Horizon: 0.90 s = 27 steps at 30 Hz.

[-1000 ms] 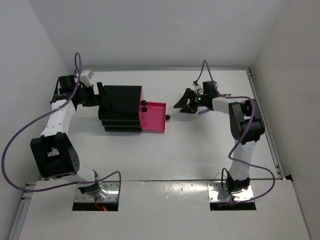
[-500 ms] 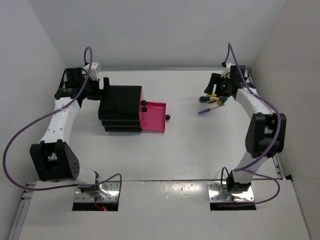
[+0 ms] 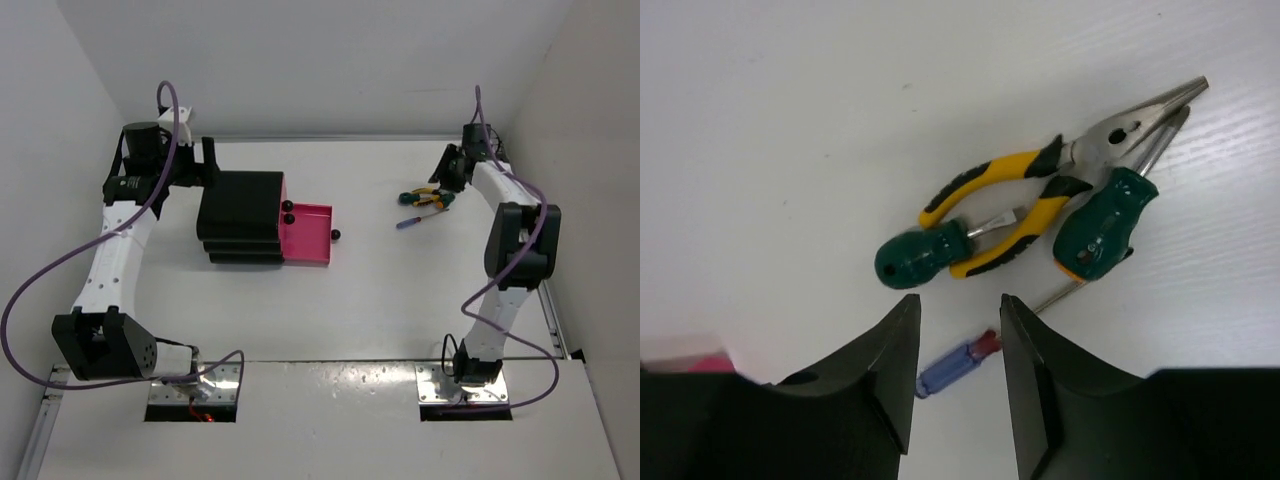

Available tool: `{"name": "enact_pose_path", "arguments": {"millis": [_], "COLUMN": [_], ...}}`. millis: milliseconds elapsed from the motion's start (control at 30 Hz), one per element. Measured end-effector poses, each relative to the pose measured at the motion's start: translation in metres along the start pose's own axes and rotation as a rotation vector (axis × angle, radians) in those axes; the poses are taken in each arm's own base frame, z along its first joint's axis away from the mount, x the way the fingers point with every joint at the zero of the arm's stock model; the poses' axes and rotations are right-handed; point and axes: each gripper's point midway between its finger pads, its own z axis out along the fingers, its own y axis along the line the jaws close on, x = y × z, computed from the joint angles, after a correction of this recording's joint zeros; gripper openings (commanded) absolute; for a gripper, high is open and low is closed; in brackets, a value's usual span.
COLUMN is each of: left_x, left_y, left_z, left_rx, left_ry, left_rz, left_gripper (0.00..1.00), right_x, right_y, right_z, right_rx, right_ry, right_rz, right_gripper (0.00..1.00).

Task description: Sort the tools into containers

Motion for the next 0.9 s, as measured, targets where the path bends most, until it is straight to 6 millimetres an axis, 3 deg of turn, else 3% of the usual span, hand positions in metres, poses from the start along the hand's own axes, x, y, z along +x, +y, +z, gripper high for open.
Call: {"name": "enact_pose_path", "arguments": {"millis": [133,267,433,900], "left_x": [0.0,0.0,-0.001,-0.004], "left_y": [0.003,0.003,0.004,0.007], "left_z": [0.0,0.0,0.001,0.002], "left_rx": [-0.023,-0.034,-0.043,-0.056], "left_ry": [0.001,0.001,-0.003,-0.017], "left_rz": [-0.002,0.001,-0.001,-0.002], "left_gripper": [0.99,0.99,0.99,0.99], "right_x": [0.002,0.034,0.065,0.058], "right_y": [-0.005,-0.012,-0.023,-0.027], "right_z": [0.026,0.048,0.055,0.058], "right_rx": [0.085,0.151,0.234,0.279], "right_ry": [0.066,0.173,0.265,0.227], "right_rz": [0.136,0.23,0.299,0.374], "right_gripper": [0.38,0.38,0.37,0.4]}}
